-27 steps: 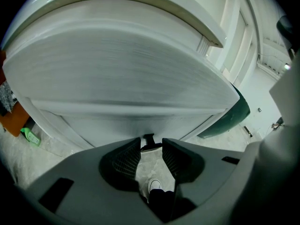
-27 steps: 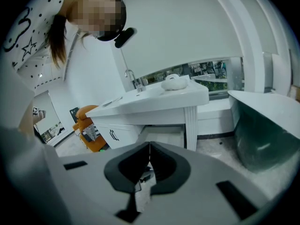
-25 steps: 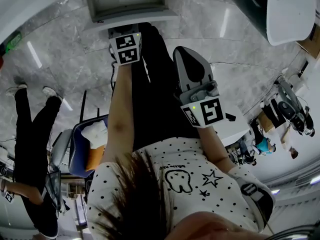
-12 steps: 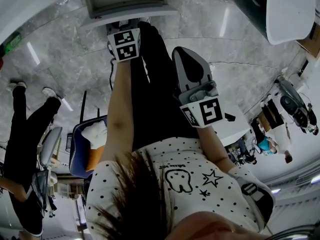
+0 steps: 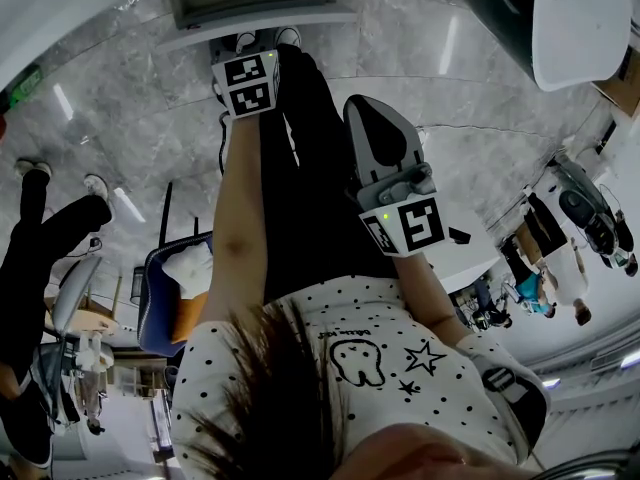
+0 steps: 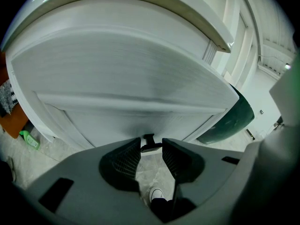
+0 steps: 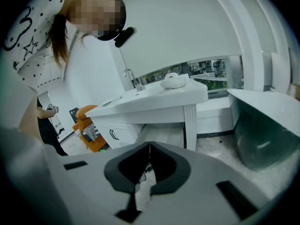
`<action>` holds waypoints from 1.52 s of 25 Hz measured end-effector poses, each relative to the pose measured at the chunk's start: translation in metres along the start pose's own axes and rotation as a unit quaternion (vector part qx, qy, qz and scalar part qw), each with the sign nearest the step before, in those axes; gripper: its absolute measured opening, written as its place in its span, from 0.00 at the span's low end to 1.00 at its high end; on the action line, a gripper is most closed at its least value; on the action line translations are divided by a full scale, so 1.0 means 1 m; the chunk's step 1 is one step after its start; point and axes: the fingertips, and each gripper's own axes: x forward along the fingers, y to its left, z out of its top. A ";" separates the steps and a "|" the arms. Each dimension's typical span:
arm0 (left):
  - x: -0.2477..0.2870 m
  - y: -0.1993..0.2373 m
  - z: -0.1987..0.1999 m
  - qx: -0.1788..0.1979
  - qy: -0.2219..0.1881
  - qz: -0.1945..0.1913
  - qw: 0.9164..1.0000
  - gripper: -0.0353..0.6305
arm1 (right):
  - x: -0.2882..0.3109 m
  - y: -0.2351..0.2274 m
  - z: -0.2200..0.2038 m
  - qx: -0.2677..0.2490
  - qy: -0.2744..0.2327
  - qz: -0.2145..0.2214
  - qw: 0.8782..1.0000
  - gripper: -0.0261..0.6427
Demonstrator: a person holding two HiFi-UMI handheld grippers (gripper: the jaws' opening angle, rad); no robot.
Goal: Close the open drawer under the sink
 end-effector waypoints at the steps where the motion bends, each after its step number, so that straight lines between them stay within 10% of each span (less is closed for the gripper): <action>1: 0.001 0.000 0.001 0.000 -0.001 0.000 1.000 0.27 | 0.000 0.000 0.000 0.000 0.000 0.000 1.000 0.06; 38: 0.016 0.005 0.026 -0.011 -0.020 -0.002 1.000 0.27 | 0.005 -0.007 -0.002 0.011 0.006 -0.013 1.000 0.06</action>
